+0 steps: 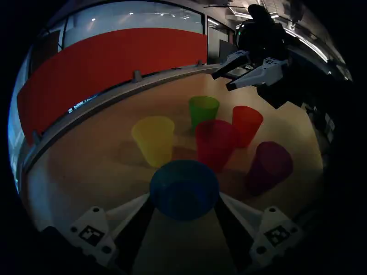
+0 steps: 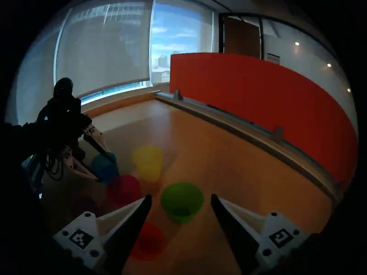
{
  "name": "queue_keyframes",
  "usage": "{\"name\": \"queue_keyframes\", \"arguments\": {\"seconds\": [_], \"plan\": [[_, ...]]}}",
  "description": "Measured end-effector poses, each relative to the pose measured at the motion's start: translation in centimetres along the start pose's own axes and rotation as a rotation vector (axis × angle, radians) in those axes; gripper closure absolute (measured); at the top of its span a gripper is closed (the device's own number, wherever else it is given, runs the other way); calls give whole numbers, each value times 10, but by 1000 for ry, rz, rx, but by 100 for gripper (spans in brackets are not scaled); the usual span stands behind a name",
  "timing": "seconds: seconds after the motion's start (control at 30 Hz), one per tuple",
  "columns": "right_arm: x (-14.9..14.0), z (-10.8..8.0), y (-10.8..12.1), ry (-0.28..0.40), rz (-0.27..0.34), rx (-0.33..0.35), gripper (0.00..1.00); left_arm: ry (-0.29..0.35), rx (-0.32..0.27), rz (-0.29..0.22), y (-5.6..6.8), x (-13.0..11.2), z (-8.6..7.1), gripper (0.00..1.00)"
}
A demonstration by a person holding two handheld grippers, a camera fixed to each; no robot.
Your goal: Pour water
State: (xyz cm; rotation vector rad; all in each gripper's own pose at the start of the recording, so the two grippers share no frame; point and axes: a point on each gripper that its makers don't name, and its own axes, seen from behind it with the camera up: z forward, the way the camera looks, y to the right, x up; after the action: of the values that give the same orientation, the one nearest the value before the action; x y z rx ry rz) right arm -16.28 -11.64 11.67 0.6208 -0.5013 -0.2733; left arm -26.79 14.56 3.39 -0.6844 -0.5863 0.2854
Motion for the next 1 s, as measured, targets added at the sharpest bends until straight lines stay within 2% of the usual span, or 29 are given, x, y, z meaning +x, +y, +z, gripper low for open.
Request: {"name": "queue_keyframes", "arguments": {"seconds": [0.47,1.0], "plan": [[-12,18,-5,-41,2,19,0,66,28,-15,-8,22,-24,16],[-31,41,-1,-98,19,17,0,121,68,-18,-18,39,-49,16]]}}
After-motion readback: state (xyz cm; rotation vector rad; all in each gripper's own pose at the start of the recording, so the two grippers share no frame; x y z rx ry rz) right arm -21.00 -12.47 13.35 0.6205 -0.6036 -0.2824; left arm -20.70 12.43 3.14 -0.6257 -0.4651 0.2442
